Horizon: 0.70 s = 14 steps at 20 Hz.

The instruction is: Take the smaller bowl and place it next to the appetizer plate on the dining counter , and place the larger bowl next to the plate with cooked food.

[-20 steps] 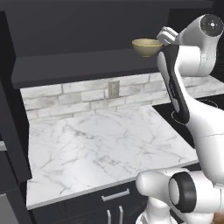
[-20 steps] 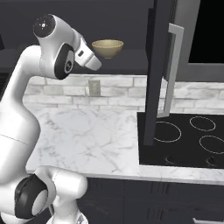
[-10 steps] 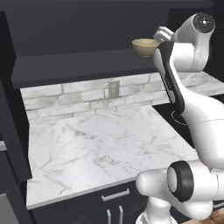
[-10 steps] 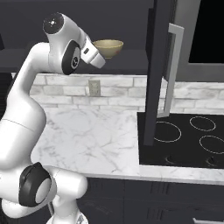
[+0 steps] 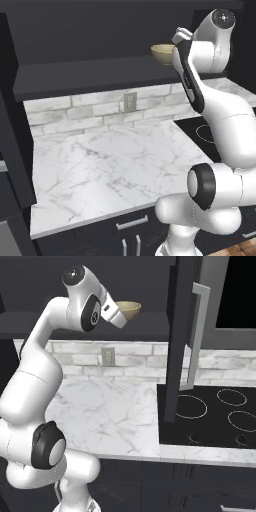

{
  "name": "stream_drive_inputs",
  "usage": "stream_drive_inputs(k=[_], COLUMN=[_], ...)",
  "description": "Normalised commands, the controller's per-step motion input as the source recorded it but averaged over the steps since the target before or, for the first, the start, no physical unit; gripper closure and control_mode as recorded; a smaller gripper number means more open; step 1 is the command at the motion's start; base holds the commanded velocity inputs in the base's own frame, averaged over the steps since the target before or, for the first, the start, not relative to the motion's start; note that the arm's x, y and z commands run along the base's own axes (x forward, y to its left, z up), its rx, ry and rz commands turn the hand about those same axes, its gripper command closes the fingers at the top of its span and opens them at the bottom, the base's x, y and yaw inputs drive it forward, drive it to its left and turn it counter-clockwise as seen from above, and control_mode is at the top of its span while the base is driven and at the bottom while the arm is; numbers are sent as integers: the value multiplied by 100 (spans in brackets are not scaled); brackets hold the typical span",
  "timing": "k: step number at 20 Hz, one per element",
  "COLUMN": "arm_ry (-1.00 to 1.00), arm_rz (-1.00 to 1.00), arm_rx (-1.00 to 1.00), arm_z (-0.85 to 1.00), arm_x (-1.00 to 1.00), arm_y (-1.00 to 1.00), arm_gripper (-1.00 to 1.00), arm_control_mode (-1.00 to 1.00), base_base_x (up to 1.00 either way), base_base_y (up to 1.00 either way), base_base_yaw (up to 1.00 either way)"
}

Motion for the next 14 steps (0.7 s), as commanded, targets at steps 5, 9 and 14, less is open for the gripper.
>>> stream_drive_inputs(k=[5,9,14], arm_ry=[3,0,0], arm_rz=[0,0,0], arm_rx=[0,0,0], arm_z=[-3,-16,-12], arm_x=[46,49,48], arm_y=[0,0,-3], arm_gripper=[-100,-100,-100], arm_control_mode=[-100,-100,-100], base_base_x=[0,0,0], base_base_y=[0,0,0], base_base_yaw=[0,0,0])
